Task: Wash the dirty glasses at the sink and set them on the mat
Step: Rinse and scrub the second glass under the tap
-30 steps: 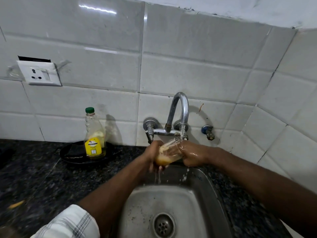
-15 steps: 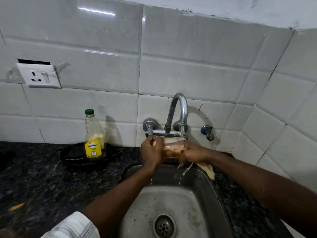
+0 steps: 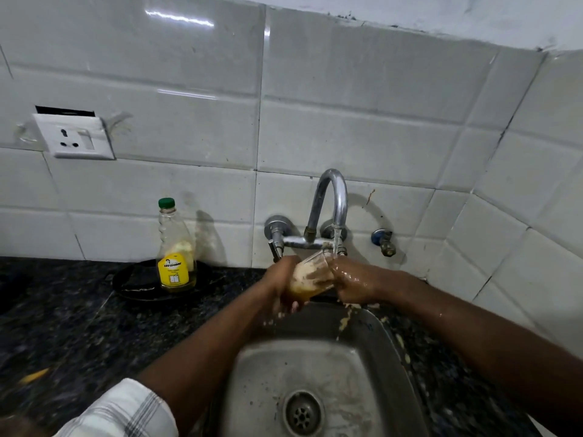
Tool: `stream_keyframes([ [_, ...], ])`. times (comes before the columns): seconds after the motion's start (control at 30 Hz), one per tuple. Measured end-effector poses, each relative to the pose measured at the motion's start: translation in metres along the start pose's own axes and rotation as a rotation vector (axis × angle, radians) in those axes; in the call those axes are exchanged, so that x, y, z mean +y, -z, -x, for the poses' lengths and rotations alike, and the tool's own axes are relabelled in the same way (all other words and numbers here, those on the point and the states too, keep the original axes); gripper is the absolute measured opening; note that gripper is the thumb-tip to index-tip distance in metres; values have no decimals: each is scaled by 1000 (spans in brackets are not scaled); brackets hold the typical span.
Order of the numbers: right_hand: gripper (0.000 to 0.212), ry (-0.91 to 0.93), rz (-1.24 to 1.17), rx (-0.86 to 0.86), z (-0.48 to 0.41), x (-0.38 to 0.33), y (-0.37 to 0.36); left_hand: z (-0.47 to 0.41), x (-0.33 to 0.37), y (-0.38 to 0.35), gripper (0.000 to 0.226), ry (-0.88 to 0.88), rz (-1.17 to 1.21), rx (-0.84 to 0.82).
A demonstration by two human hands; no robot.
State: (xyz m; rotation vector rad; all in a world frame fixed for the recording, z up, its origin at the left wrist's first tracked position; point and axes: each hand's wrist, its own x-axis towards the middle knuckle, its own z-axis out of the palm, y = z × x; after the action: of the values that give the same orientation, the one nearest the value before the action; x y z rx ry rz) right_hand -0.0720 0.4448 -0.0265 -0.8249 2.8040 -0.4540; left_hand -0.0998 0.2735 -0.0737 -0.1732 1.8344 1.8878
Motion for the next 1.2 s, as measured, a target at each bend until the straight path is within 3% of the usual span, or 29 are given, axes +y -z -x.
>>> stream_keyframes([
  [0.07, 36, -21, -93, 6, -1, 3, -3, -2, 3, 4, 41, -46, -12, -23],
  [0.17, 42, -167, -373, 34, -5, 3, -9, -10, -5, -4, 29, -494, -52, 260],
  [0.2, 39, -152, -369, 32, -4, 2, -10, -13, -6, -5, 31, -507, -92, 309],
  [0.23, 35, -135, -373, 38, -3, -1, -10, -11, -4, -5, 35, -400, -110, 290],
  [0.3, 35, -70, -222, 42, -1, -2, -12, -2, 4, 1, 45, -2, -122, 67],
  [0.33, 35, -75, -183, 29, 0, -1, -12, 0, 6, 3, 47, 124, -96, -44],
  [0.37, 33, -81, -208, 40, 1, -1, -12, 2, 7, 4, 45, 141, -44, -74],
  [0.43, 31, -95, -324, 87, 0, 1, -12, -3, 4, 0, 33, -79, 61, 58],
  [0.5, 40, -140, -506, 122, -1, -2, -12, -3, -4, -7, 22, -432, -2, 260],
  [0.53, 43, -130, -554, 114, -4, 0, -15, -5, -9, -9, 21, -526, -31, 321],
  [0.6, 48, -81, -470, 82, -3, -3, -16, -8, -8, -5, 29, -395, -15, 314],
  [0.7, 33, -89, -243, 21, -4, -3, -16, 4, 1, 2, 46, 115, -14, -41],
  [0.77, 25, -148, -294, 12, -4, -4, -13, 5, -1, 2, 41, 62, 38, -44],
  [0.87, 22, -93, -334, 27, -1, -8, -10, -3, -16, -3, 23, -384, 20, 205],
  [0.9, 26, -82, -356, 12, 0, -10, -10, -6, -19, -5, 23, -410, 28, 251],
  [0.97, 39, -72, -286, 9, -1, -13, -9, -9, -16, -5, 32, -189, 110, 205],
  [1.03, 33, -43, -217, 12, -3, -8, -8, -7, -12, -4, 44, 76, 145, 20],
  [1.07, 27, -64, -243, 23, -3, -7, -6, -7, -11, -4, 46, 102, 159, -29],
  [1.1, 23, -89, -296, 34, -4, -8, -4, -8, -13, -5, 45, 52, 179, -15],
  [1.2, 20, -134, -505, 74, -4, -6, -3, -11, -22, -7, 20, -460, 94, 271],
])
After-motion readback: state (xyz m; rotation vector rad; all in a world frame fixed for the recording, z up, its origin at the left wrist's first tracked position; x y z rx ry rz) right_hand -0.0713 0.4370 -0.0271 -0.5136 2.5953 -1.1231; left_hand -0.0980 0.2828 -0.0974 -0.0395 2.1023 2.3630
